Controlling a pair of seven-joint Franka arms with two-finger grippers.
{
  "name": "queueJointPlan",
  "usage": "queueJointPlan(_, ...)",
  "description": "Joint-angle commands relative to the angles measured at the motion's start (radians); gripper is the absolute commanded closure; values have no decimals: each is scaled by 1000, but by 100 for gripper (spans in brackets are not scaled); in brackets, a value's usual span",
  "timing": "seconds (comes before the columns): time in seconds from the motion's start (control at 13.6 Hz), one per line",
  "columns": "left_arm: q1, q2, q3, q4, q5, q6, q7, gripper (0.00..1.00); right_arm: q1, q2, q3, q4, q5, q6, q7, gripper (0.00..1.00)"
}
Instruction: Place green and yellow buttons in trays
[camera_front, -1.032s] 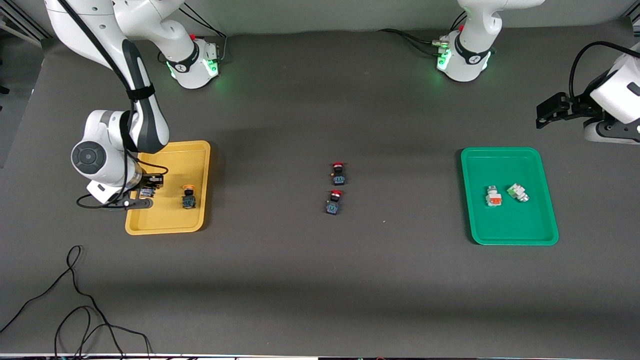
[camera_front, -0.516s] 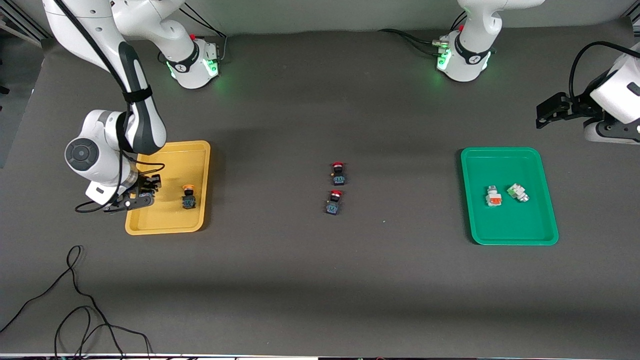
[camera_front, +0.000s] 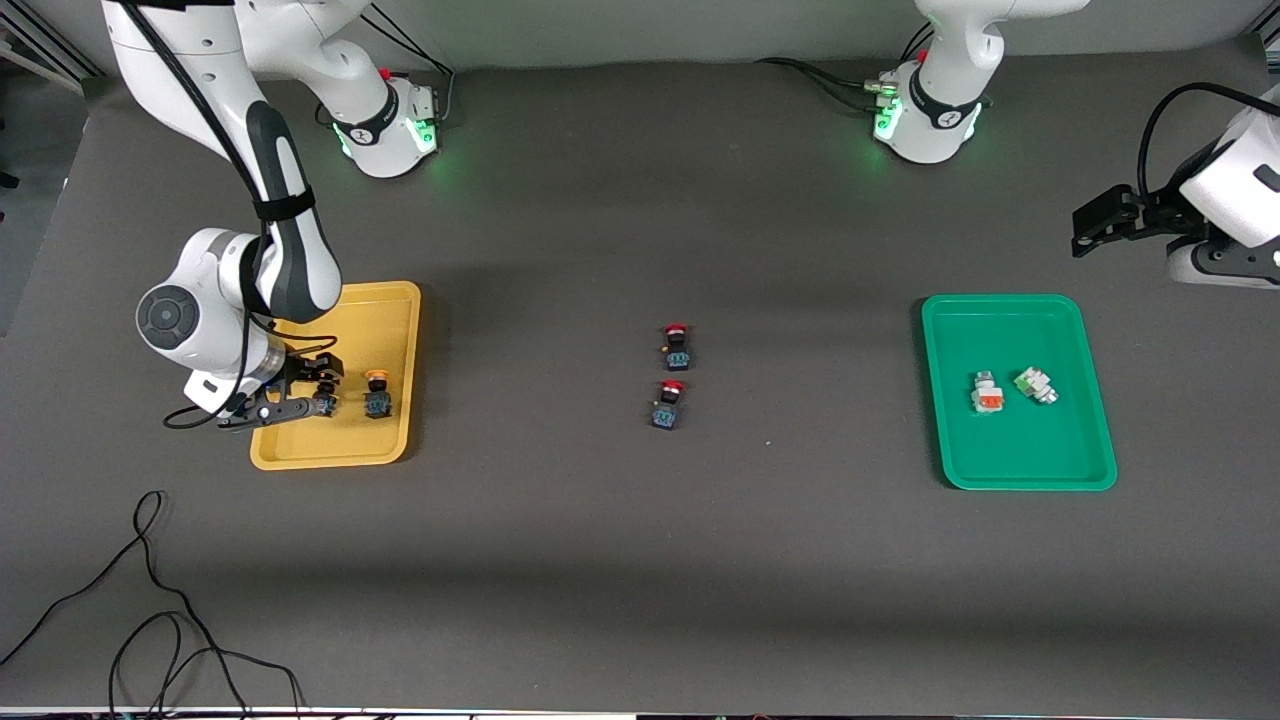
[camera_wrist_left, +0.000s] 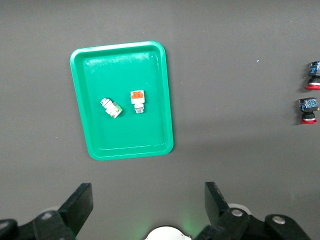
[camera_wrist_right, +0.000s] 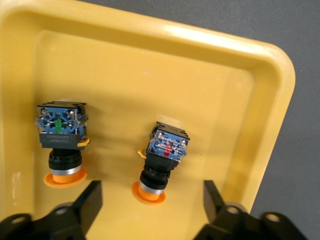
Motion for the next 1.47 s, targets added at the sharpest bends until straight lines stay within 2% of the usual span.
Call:
queueJointPlan(0.0,2,-18,-4,-7,-3,-16,-16,1,3,-19,-7,18,30,-36,-28,0)
queueJointPlan(0.07,2,-18,-4,-7,-3,-16,-16,1,4,-48,-11,28,31,-73,-21,0)
queueJointPlan(0.22,2,-16,-4,-7,-3,-13,-16,1,-4,-91,-28,128,60,-247,11,0)
queueJointPlan(0.44,2,-16,-4,-7,-3,-13,-16,1,3,-85,-50,401,60,-583,206,0)
queueJointPlan(0.66,2,-16,-4,-7,-3,-14,-16,1,-4,-85,-65,601,60,-780,301,0)
queueJointPlan(0.81,2,-16,-4,-7,-3,-14,-16,1,-2,-88,-109,733,50,-915,338,0)
queueJointPlan(0.96,2,-16,-4,-7,-3,-14,-16,1,-2,-93,-189,845,54,-1045,342,0)
queueJointPlan(1.11,2,-16,-4,-7,-3,-14,-16,1,-2,-93,-230,908,45,-1108,342,0)
queueJointPlan(1.4,2,-18,-4,-7,-3,-16,-16,1,-1,-93,-258,904,50,-1110,326,0)
